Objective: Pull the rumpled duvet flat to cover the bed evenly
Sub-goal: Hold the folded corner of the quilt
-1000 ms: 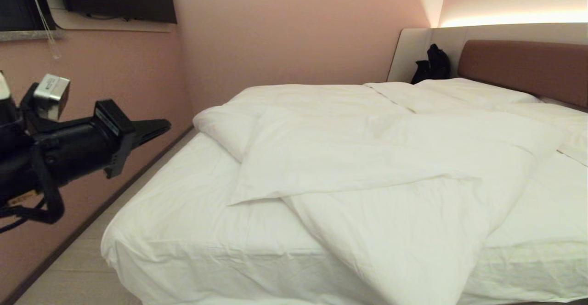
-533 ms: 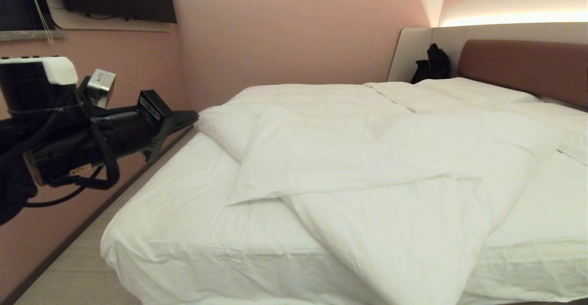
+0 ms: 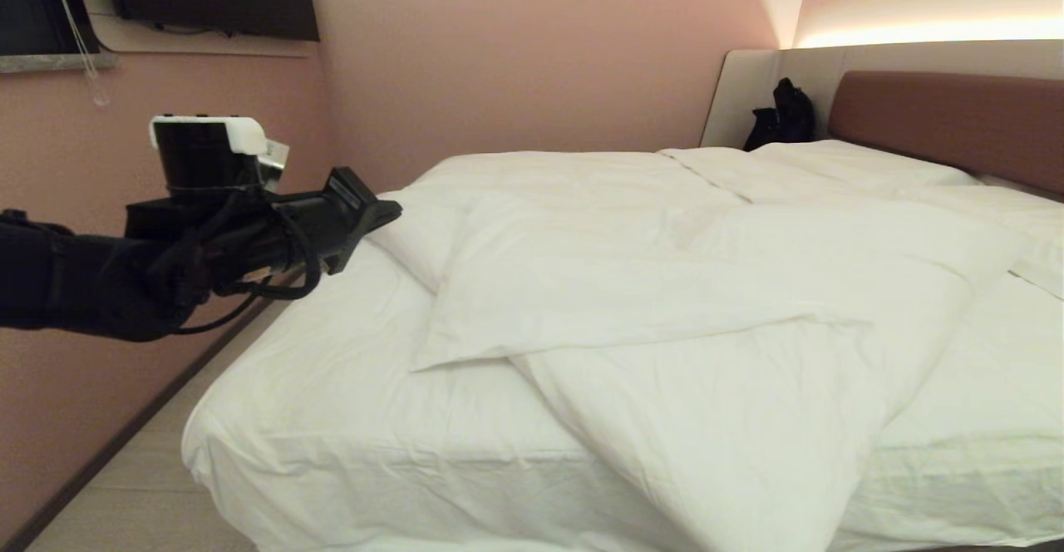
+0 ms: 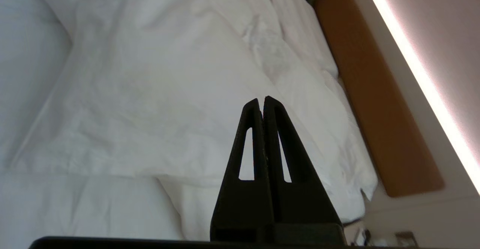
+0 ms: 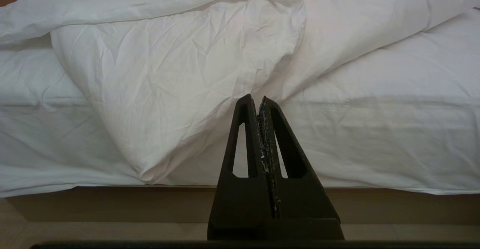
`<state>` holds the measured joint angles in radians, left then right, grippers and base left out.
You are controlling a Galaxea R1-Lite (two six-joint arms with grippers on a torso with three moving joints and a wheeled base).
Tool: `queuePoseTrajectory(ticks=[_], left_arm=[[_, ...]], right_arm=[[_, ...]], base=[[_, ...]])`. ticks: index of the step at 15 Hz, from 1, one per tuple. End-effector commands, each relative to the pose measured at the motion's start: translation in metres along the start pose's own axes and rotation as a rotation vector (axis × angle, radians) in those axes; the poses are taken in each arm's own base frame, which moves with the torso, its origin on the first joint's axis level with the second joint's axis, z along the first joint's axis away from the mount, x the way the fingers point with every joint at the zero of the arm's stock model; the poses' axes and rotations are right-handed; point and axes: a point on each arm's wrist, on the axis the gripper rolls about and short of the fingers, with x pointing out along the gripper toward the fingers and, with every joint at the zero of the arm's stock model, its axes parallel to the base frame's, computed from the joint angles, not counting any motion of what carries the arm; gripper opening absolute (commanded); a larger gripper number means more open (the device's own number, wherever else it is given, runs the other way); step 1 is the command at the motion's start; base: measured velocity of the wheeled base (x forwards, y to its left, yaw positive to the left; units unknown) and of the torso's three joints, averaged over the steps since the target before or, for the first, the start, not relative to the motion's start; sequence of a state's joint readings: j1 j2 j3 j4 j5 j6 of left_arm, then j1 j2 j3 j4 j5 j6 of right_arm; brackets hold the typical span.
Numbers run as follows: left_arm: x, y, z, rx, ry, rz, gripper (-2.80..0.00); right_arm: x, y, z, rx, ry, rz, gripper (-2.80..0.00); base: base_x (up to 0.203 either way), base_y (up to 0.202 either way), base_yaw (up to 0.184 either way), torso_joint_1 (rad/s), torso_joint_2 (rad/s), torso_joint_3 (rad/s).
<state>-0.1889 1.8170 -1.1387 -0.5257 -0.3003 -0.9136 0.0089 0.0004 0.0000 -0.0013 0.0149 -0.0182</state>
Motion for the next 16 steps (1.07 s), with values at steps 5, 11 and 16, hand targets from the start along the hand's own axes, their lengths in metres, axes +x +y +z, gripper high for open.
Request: queuePoseTrajectory(ticks=[5,11,16], left_arm=[[0.046,0.037,-0.012,-0.035,0.051,0.106,-2.8],[0.07,0.055,-0.04,-0.04,0.115,0.163,-2.8],[0.075,0.06,-0.054,-0.025,0.155,0.177,-2.8]], right_arm=[[0.0,0.0,0.0,0.001,0.001,0.001,-2.8],[0.0,0.0,0.0,0.001,0.001,0.001,-2.8],[0.0,0.0,0.0,0.001,0.001,0.001,-2.8]], base=[[0.0,0.0,0.0,0.0,0.0,0.0],[0.0,0.0,0.0,0.0,0.0,0.0],[0.0,0.0,0.0,0.0,0.0,0.0]])
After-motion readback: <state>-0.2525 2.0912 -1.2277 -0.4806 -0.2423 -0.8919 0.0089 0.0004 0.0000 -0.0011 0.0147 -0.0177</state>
